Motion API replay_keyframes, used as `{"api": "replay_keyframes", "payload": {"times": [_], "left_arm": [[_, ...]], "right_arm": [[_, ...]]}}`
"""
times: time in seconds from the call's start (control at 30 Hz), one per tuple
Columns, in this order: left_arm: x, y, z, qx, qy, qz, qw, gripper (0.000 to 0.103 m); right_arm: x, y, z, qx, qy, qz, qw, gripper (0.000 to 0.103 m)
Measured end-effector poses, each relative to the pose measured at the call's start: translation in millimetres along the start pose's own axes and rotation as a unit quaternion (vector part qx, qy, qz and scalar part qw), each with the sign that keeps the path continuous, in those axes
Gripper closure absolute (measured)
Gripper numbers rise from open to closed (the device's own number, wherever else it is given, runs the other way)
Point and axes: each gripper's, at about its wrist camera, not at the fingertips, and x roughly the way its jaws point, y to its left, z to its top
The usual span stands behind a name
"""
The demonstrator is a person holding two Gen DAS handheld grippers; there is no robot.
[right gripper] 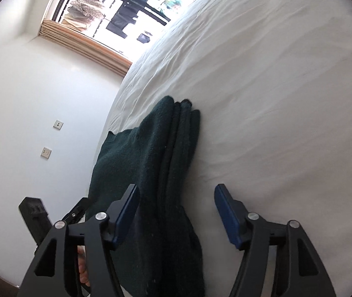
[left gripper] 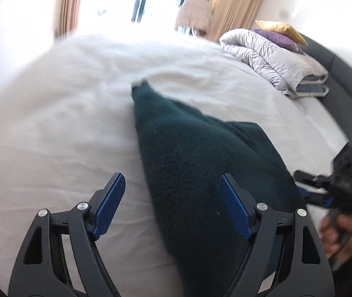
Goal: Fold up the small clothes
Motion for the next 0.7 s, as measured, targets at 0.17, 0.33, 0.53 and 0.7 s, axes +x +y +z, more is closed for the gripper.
{"api": "replay_keyframes", "payload": {"times": [0.17, 0.33, 0.53, 0.7], "left_arm": [[-96, -42, -18, 0.081, -0.132, 0.117, 0.9810, 0.005], [-187, -84, -52, 0.095, -0.248, 0.186, 0.9460, 0.000], [-238, -111, -80, 0.072, -0.195, 0.187, 0.9601, 0.000], [-268, -126, -100, 0.054, -0.170, 0.181, 0.9672, 0.000]], "right_arm": [[-70, 34, -30, -0.071, -0.074, -0.082, 0.991, 0.028], [-135, 95, -77, -0.173, -0.197, -0.147, 0.954, 0.000], [-179, 168, -125, -0.269, -0.297, -0.180, 0.898, 0.000], [-207, 205, -153, -0.312, -0.309, -0.174, 0.881, 0.000]]}}
